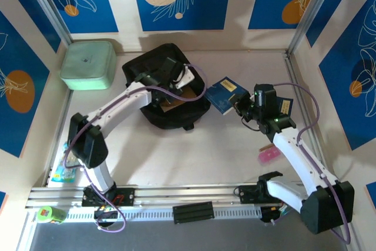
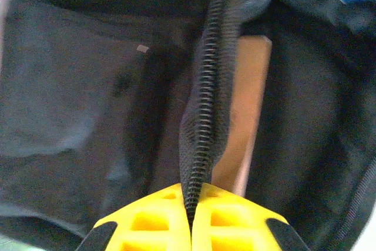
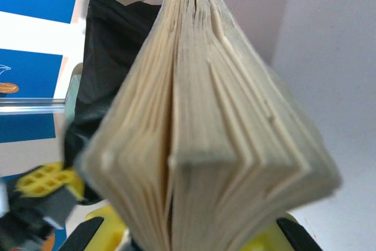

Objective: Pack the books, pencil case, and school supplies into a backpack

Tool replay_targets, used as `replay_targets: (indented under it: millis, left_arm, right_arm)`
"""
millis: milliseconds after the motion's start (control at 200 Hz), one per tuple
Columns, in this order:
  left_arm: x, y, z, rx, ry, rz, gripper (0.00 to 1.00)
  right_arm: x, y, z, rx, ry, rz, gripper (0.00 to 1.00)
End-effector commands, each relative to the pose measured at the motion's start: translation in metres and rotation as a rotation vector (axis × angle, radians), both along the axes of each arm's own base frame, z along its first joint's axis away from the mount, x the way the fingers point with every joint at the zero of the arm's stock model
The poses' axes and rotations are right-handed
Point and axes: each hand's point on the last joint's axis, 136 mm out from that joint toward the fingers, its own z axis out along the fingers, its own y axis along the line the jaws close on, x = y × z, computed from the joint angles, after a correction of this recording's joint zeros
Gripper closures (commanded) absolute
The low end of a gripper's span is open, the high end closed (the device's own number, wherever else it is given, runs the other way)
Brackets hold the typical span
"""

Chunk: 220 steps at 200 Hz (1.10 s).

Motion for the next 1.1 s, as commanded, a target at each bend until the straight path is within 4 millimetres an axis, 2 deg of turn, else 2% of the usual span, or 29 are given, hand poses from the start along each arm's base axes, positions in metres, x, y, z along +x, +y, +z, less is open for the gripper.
replay_targets:
  millis: [0,70,125,255,375,505,635,735,860,985,1050,1095]
  left_arm:
    - [0.021,0.008,0.062,-0.167,-0.236,0.147,1.0]
    - [0.024,0.011,0.076,-0.215,-0.294,0.183,1.0]
    - [0.024,0.01,0.081,-0.241,-0.313,0.18,1.0]
    - [0.022,-0.002,0.082,-0.287,-0.291,0.133,1.0]
    - [0.023,-0.002,0.082,-0.286,-0.285,0.141,1.0]
    - [0.019,-0.004,0.087,-0.324,-0.28,0.135,1.0]
    - [0.015,-0.007,0.097,-0.382,-0.277,0.128,1.0]
    - [0.013,-0.006,0.101,-0.403,-0.284,0.137,1.0]
    - [0.011,-0.009,0.11,-0.49,-0.297,0.14,1.0]
    - [0.013,-0.009,0.115,-0.533,-0.313,0.152,1.0]
    - [0.014,-0.008,0.114,-0.533,-0.321,0.159,1.0]
    - [0.015,-0.006,0.114,-0.527,-0.323,0.164,1.0]
  right_arm:
    - [-0.015,-0.004,-0.003,-0.036,0.001,-0.036,0.98]
    - [-0.018,-0.001,-0.001,-0.028,0.001,-0.029,0.98]
    - [-0.016,0.009,0.002,0.001,-0.009,0.01,0.98]
    - [-0.005,0.05,0.011,0.1,-0.033,0.16,0.98]
    - [0.014,0.086,0.019,0.15,-0.051,0.237,0.98]
    - [0.054,0.111,0.016,0.189,-0.062,0.234,0.98]
    - [0.102,0.135,-0.007,0.198,-0.029,0.187,0.98]
    - [0.136,0.17,-0.015,0.192,-0.052,0.254,0.96]
    - [0.162,0.205,-0.051,0.18,-0.02,0.317,0.93]
    - [0.174,0.223,-0.073,0.234,-0.023,0.328,0.81]
    - [0.174,0.224,-0.073,0.227,-0.043,0.352,0.62]
    - [0.171,0.215,-0.073,0.191,-0.037,0.34,0.51]
